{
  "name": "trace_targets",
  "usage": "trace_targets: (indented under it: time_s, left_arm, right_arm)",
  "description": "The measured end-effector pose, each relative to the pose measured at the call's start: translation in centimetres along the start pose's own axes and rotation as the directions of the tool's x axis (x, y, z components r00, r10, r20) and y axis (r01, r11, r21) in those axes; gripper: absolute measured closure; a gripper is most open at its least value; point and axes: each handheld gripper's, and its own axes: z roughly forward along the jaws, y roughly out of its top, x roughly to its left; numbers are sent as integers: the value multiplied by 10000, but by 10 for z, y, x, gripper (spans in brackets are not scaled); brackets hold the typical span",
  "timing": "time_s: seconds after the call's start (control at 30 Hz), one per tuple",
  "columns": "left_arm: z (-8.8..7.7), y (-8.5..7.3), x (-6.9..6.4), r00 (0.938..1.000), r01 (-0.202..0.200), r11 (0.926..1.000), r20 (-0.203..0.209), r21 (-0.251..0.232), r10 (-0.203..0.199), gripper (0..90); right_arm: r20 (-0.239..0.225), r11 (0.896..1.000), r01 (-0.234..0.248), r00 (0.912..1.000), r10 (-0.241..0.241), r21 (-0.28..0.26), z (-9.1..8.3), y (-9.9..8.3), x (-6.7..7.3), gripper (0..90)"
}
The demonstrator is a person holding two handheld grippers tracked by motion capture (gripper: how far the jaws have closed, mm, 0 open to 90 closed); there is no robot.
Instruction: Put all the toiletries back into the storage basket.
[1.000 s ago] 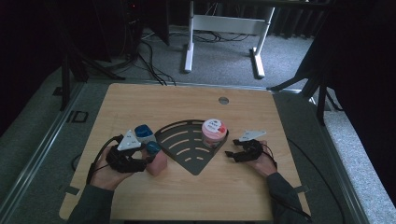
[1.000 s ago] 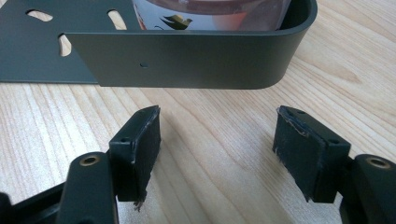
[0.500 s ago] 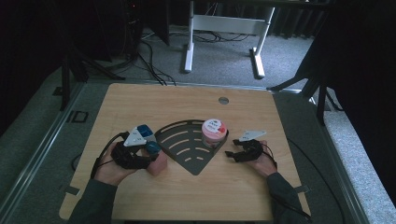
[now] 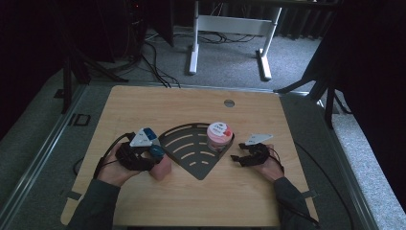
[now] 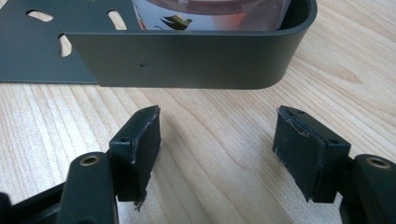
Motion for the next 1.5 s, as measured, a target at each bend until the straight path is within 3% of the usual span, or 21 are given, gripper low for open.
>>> trace_targets:
  time_s: [0.63, 1.13, 1.5]
  left_arm:
    - [9, 9, 2, 9990, -413, 9980, 208, 484, 403, 476]
    - [14, 15, 7, 9968, -485, 9949, 681, 879, 426, 481]
    - [20, 18, 8, 9956, -594, 9932, 777, 998, 517, 473]
  right_arm:
    - [-16, 10000, -14, 10000, 14, -10, 0, 0, 0, 317]
    - [-16, 10000, -7, 10000, 7, -10, 0, 0, 0, 317]
    - [-39, 10000, -21, 10000, 21, -9, 0, 0, -1, 317]
